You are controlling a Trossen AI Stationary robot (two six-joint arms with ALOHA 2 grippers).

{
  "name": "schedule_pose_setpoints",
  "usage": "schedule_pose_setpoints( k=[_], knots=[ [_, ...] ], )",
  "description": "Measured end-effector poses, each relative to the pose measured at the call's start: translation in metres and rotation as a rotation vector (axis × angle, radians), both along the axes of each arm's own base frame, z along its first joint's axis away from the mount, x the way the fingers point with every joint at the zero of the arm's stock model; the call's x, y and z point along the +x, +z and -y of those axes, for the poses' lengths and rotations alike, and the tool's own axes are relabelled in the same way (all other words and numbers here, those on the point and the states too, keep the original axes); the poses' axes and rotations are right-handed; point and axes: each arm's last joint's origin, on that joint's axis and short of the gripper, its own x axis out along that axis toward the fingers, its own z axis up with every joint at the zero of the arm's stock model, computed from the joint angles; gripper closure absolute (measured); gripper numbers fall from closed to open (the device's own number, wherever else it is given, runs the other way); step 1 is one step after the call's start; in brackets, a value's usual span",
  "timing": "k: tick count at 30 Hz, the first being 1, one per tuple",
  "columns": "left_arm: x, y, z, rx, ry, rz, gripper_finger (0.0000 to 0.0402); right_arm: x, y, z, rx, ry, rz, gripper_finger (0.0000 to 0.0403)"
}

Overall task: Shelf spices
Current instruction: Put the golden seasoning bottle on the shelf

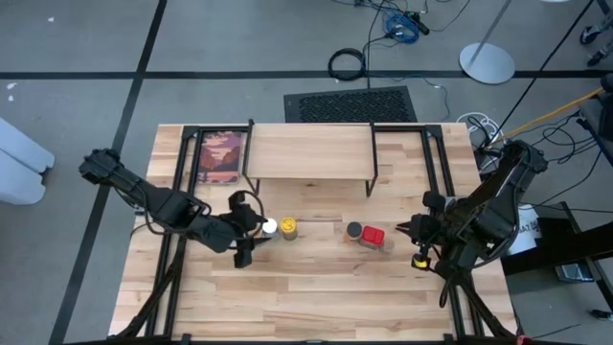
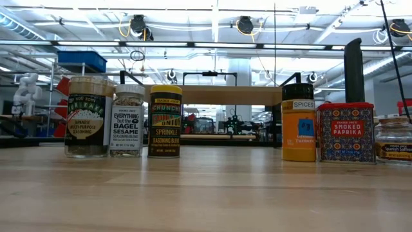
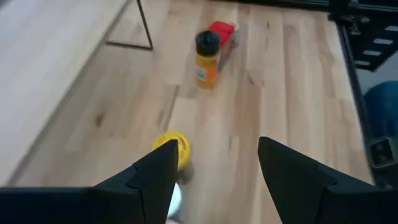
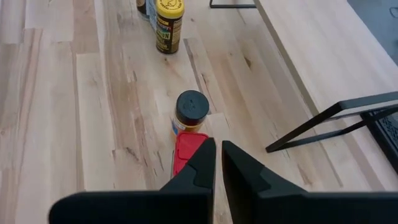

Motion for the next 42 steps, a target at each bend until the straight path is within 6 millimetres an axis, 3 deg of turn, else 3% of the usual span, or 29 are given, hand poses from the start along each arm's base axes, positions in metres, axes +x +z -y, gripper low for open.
schedule_pose_setpoints(
  k=[11, 20, 25, 31, 42],
  knots=[
    [-0.013, -0.013, -0.005, -0.063, 0.122, -0.16, 0.0172, 0.0, 0.0, 0.0, 0.004, 0.003, -0.004, 0.0387],
    [-0.026, -0.021, 0.012, -0.141, 0.183, -0.219, 0.0167, 0.001, -0.001, -0.001, 0.002, 0.005, -0.005, 0.0387],
    [-0.026, -0.027, 0.022, -0.1, 0.171, -0.239, 0.013, 0.001, -0.001, -0.001, 0.0, 0.006, -0.005, 0.0387],
    [-0.023, -0.045, 0.016, 0.061, 0.234, -0.37, 0.0074, 0.001, -0.001, -0.002, -0.001, 0.006, -0.005, 0.0387],
    [0.001, -0.07, 0.015, 0.152, 0.178, -0.501, 0.0006, 0.001, -0.001, -0.002, -0.02, 0.026, -0.013, 0.0387]
  ],
)
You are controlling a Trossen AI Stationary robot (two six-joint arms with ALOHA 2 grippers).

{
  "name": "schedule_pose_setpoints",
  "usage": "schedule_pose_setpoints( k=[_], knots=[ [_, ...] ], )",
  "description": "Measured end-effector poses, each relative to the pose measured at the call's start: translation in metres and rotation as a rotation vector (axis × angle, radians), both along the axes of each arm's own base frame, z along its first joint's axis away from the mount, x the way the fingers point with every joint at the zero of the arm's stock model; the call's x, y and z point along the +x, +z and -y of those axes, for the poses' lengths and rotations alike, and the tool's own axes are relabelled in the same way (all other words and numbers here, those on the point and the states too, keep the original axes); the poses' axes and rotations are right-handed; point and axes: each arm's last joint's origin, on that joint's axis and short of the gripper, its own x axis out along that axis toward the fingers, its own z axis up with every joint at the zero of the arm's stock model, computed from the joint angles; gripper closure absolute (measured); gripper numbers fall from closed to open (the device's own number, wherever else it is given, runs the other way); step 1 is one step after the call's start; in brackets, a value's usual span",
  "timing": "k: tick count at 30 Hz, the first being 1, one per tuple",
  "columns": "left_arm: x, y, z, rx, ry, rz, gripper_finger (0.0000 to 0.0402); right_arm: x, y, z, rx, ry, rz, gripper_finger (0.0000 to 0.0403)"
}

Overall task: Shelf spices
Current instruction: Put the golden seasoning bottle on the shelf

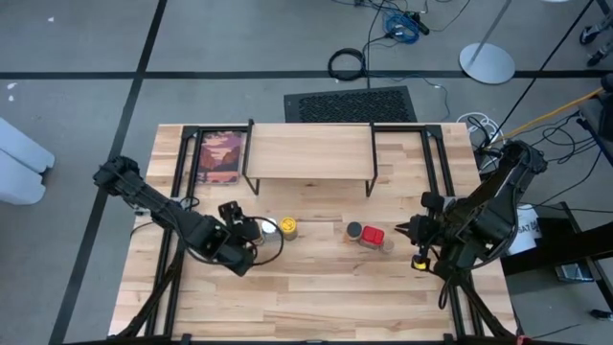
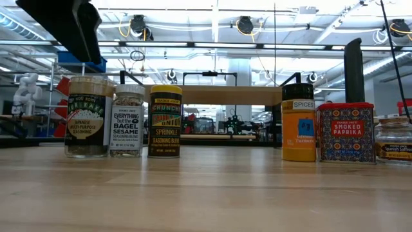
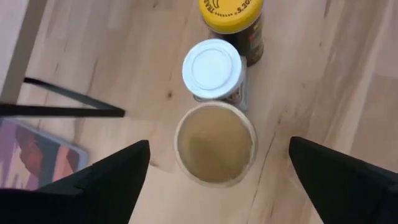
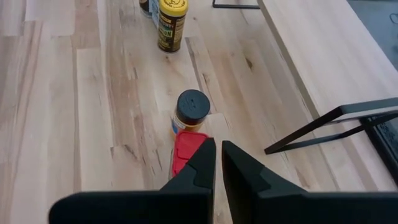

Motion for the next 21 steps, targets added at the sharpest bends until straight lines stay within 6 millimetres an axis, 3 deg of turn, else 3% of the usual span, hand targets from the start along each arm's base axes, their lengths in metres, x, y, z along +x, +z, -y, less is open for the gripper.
schedule_pose_setpoints(
  k=[7, 13, 17, 21],
  knots=[
    [0.007, -0.003, -0.006, 0.028, -0.035, -0.03, 0.0003, 0.004, 0.0, 0.005, -0.048, 0.017, -0.022, 0.0387],
    [0.01, -0.009, -0.025, 0.039, -0.042, -0.086, 0.0003, 0.011, 0.0, 0.013, -0.074, 0.002, -0.046, 0.0387],
    [-0.012, -0.001, -0.037, 0.027, -0.079, -0.222, 0.0003, 0.012, 0.0, 0.014, -0.074, -0.007, -0.05, 0.0387],
    [-0.033, 0.027, -0.044, -0.069, -0.075, -0.074, 0.0004, 0.012, 0.0, 0.014, -0.068, -0.012, -0.048, 0.0387]
  ],
)
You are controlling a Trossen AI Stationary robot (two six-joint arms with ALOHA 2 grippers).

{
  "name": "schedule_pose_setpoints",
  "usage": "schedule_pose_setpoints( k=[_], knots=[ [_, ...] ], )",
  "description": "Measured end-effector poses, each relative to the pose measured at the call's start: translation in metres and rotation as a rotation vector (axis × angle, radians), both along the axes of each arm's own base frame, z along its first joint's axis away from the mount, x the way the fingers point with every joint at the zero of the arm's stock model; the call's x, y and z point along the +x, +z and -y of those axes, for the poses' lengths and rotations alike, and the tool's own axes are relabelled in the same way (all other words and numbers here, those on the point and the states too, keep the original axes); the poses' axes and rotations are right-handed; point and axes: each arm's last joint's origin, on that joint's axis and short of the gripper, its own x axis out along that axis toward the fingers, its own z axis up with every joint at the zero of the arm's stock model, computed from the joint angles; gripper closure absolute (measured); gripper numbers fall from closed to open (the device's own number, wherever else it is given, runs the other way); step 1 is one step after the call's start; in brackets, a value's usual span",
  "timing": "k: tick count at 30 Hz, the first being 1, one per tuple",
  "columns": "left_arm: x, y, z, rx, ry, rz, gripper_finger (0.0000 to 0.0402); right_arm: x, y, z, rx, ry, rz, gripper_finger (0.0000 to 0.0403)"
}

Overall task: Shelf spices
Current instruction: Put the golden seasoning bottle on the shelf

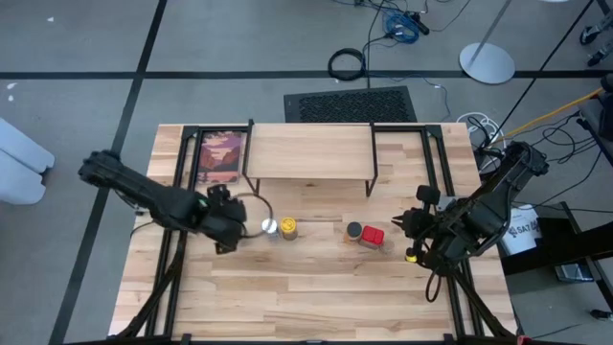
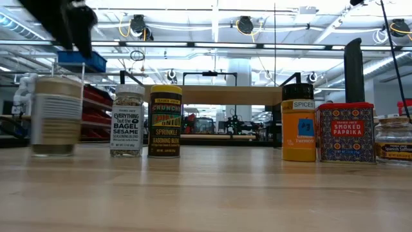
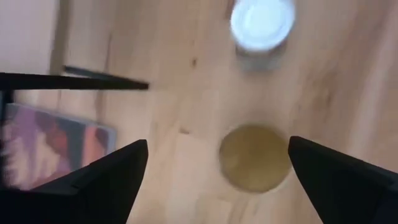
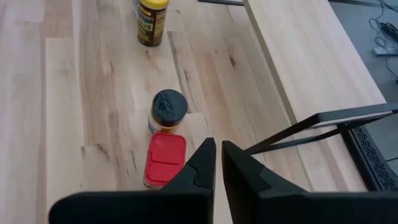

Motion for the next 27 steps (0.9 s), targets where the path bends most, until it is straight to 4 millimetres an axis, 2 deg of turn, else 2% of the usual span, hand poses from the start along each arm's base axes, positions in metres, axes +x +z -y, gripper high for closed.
schedule_pose_setpoints(
  k=[4, 8, 13, 20, 22, 27],
  knots=[
    [-0.017, 0.028, -0.003, -0.132, 0.006, 0.24, 0.0004, 0.0, 0.0, 0.0, 0.007, -0.01, 0.006, 0.0387],
    [-0.029, 0.038, -0.007, -0.163, 0.0, 0.295, 0.0004, 0.0, 0.0, 0.0, 0.007, -0.014, 0.01, 0.0387],
    [-0.036, 0.026, -0.01, -0.164, 0.111, 0.171, 0.0004, 0.001, 0.0, 0.002, 0.01, -0.028, 0.01, 0.0387],
    [-0.02, 0.001, -0.001, -0.189, 0.212, 0.132, 0.0004, 0.003, 0.0, 0.004, -0.001, -0.029, 0.004, 0.0387],
    [-0.015, -0.005, 0.003, -0.189, 0.167, 0.09, 0.0004, 0.003, 0.0, 0.004, -0.001, -0.029, 0.004, 0.0387],
    [-0.009, -0.016, 0.018, -0.242, -0.084, -0.066, 0.0004, 0.004, 0.0, 0.004, 0.003, -0.027, 0.009, 0.0387]
  ],
)
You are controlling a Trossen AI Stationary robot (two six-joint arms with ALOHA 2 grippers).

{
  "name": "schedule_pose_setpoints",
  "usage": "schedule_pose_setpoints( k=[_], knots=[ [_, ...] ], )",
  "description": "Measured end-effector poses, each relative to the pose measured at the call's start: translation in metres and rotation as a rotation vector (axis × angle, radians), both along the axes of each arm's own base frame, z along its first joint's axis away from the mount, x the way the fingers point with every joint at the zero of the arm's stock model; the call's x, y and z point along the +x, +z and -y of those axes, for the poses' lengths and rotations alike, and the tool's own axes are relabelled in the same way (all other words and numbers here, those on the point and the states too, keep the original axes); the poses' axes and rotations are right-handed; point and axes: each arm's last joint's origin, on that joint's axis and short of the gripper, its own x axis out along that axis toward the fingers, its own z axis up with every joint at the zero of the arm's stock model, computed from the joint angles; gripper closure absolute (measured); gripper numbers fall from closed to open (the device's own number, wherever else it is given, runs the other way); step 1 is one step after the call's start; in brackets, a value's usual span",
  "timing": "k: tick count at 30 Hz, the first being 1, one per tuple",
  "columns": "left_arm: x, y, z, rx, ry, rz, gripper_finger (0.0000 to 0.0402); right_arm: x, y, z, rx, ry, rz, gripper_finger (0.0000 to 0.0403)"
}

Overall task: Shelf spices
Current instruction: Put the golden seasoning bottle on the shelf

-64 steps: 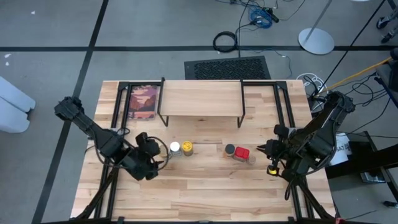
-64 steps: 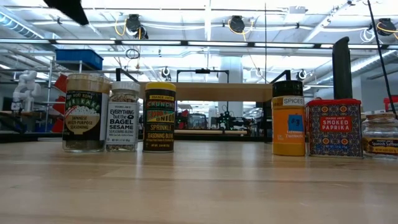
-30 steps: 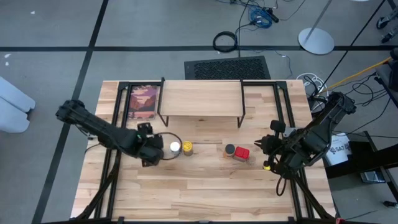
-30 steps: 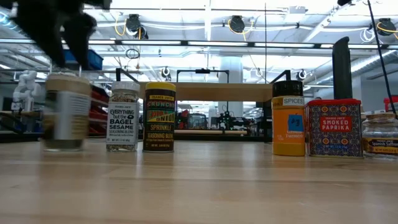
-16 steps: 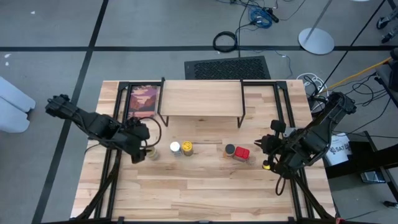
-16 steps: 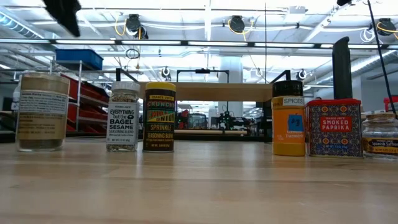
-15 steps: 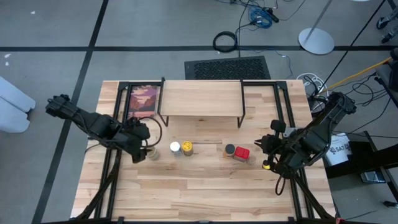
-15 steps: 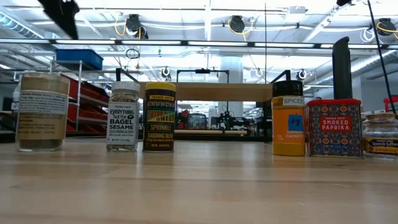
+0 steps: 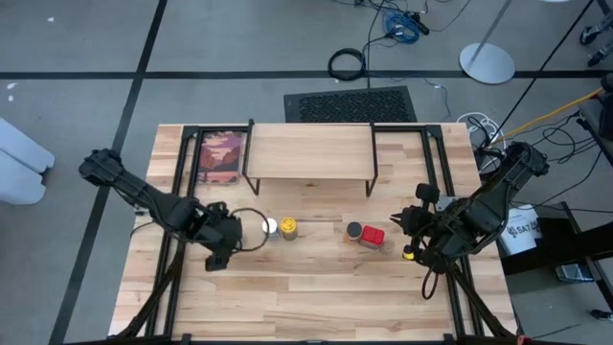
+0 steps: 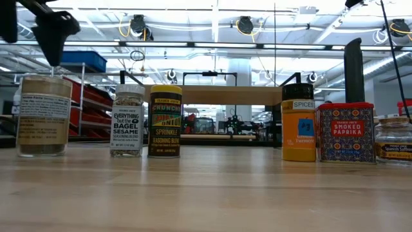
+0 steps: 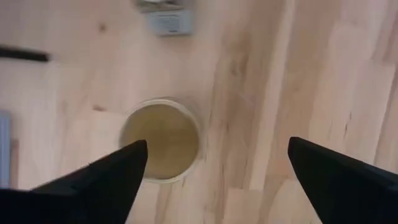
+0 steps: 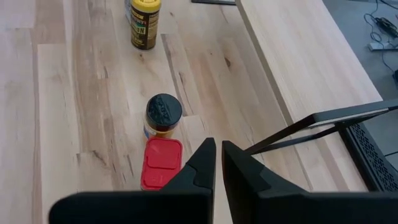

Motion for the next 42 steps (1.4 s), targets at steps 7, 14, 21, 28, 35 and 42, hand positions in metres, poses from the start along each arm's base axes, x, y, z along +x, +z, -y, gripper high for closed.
schedule_pose_setpoints(
  k=[7, 14, 21, 28, 35, 42],
  knots=[
    [0.006, -0.012, 0.006, 0.126, -0.22, -0.054, 0.0004, 0.001, 0.0, -0.001, 0.009, 0.003, 0.011, 0.0387],
    [0.008, -0.016, 0.007, 0.195, -0.405, -0.088, 0.0004, 0.001, 0.0, -0.001, 0.01, 0.003, 0.012, 0.0387],
    [0.005, -0.016, 0.003, 0.281, -0.512, -0.127, 0.0004, 0.001, 0.0, -0.001, 0.009, 0.004, 0.011, 0.0387],
    [0.009, -0.017, -0.006, 0.294, -0.526, -0.134, 0.0004, 0.001, 0.001, -0.001, 0.008, 0.006, 0.012, 0.0387],
    [0.01, -0.029, -0.015, 0.303, -0.541, -0.169, 0.0004, 0.001, 0.001, -0.001, 0.012, 0.007, 0.012, 0.0387],
    [0.014, -0.029, -0.021, 0.271, -0.527, -0.156, 0.0005, 0.001, 0.001, -0.001, 0.011, 0.01, 0.011, 0.0387]
  ],
)
